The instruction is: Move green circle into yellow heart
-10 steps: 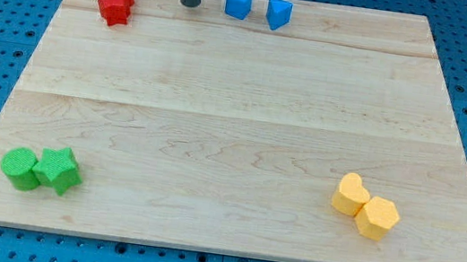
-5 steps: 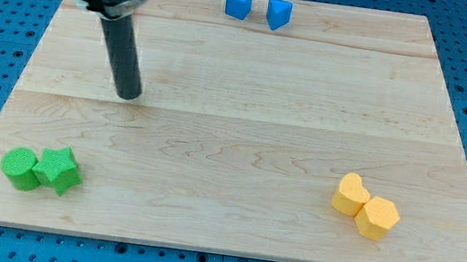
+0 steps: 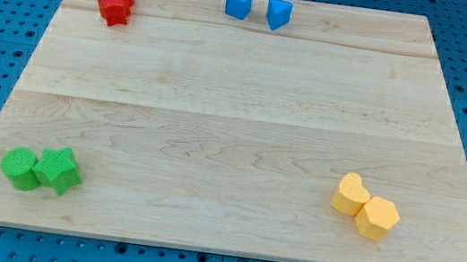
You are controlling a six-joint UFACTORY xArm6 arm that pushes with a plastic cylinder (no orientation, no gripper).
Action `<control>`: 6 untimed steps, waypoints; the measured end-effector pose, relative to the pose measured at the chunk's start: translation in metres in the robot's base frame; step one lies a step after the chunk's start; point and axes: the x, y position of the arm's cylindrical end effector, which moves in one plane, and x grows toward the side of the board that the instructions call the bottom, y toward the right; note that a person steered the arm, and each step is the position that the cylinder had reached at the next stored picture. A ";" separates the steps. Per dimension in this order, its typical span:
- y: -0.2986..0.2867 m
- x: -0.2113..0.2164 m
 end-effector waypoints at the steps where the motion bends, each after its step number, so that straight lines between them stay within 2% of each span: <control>1: 0.000 0.002; 4: 0.017 0.024; 5: 0.052 0.023; 6: 0.062 0.023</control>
